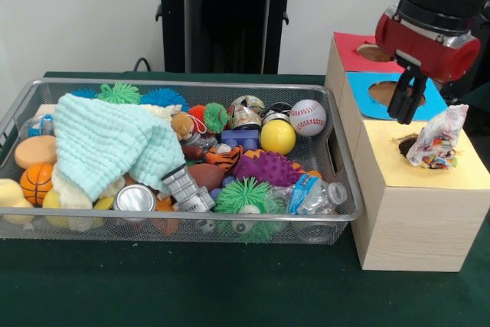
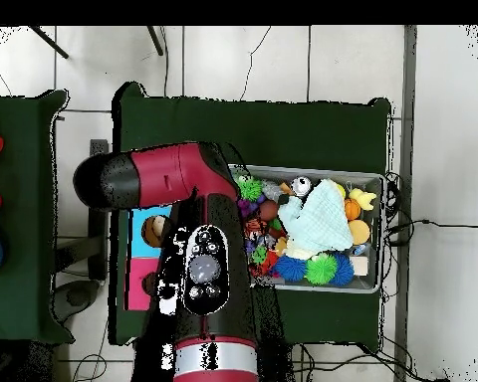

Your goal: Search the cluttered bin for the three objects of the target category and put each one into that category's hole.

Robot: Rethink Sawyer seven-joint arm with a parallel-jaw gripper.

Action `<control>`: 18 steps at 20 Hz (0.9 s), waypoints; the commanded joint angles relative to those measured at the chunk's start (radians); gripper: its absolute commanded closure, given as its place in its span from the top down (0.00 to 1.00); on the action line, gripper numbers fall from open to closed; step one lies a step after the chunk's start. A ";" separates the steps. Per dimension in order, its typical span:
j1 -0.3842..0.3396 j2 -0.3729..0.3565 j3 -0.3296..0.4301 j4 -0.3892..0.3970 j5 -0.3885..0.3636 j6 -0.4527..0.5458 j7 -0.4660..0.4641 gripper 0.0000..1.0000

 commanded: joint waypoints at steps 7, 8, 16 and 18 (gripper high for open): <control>-0.037 -0.017 0.081 0.049 0.016 0.142 -0.111 0.00; -0.032 -0.004 0.078 0.039 0.009 0.122 -0.099 0.00; -0.010 0.080 0.064 -0.036 -0.008 0.028 -0.029 0.00; -0.006 0.087 0.060 -0.043 -0.009 0.025 -0.023 0.00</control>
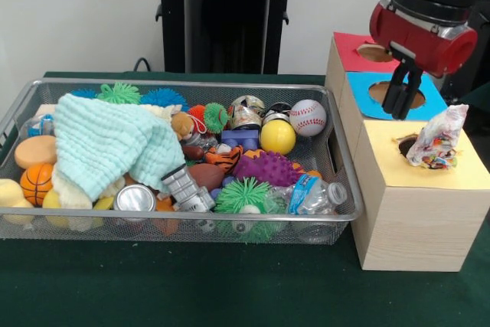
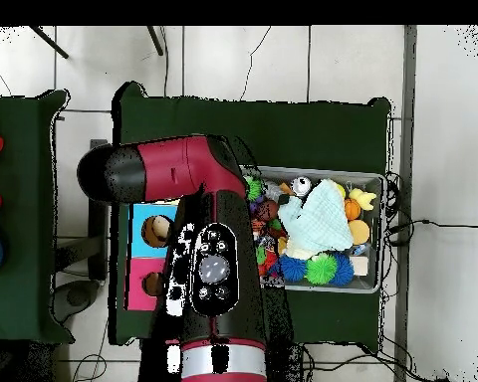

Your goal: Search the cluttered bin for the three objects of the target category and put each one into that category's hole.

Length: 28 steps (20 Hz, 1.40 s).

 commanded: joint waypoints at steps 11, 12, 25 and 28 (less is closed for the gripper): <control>0.014 0.079 0.055 -0.024 0.011 0.006 -0.009 0.00; 0.013 0.081 0.056 -0.032 0.014 0.011 -0.008 0.00; 0.028 0.199 0.044 -0.272 0.022 0.091 0.046 0.00; 0.041 0.210 0.038 -0.289 0.032 0.097 0.068 0.00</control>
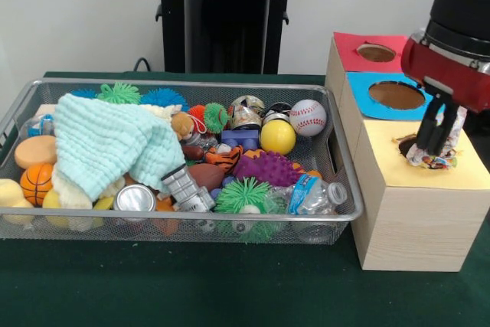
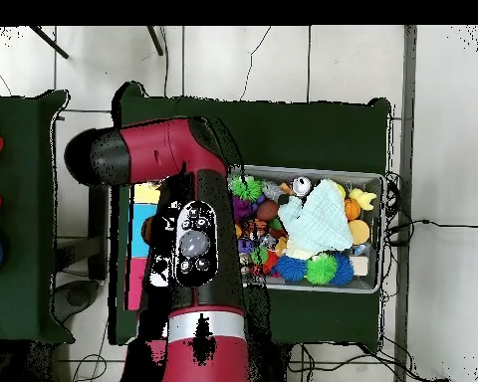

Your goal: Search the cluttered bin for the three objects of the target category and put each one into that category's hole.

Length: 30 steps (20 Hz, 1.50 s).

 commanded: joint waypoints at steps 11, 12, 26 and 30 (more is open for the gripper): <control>0.034 0.105 0.008 -0.102 0.048 0.078 0.085 0.00; 0.039 0.103 0.005 -0.097 0.049 0.076 0.090 0.00; 0.040 0.074 -0.001 -0.038 0.067 0.058 0.071 0.00; 0.034 0.040 0.002 0.040 0.074 0.018 0.065 0.00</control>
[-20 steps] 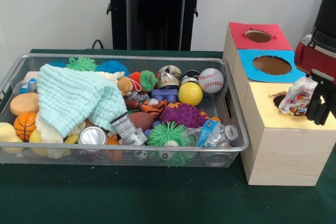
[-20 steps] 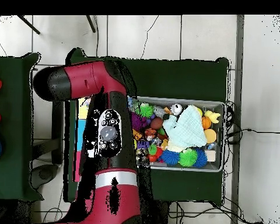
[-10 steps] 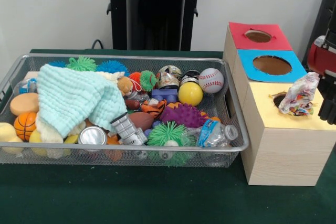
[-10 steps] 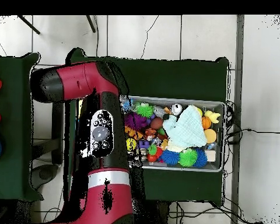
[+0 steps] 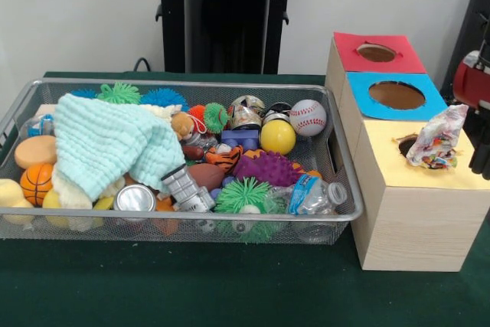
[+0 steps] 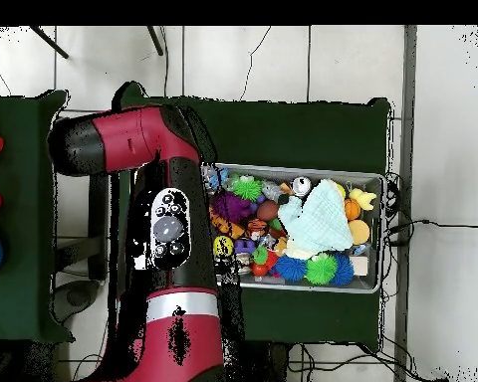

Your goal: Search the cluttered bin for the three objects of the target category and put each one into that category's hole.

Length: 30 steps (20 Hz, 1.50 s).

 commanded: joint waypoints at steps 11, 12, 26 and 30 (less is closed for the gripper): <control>-0.016 -0.082 0.007 0.318 0.020 -0.115 0.066 0.00; -0.013 -0.084 0.006 0.331 0.019 -0.126 0.070 0.00; -0.016 -0.095 -0.014 0.434 -0.016 -0.234 0.039 0.00; -0.005 -0.097 -0.024 0.449 -0.025 -0.248 0.038 0.00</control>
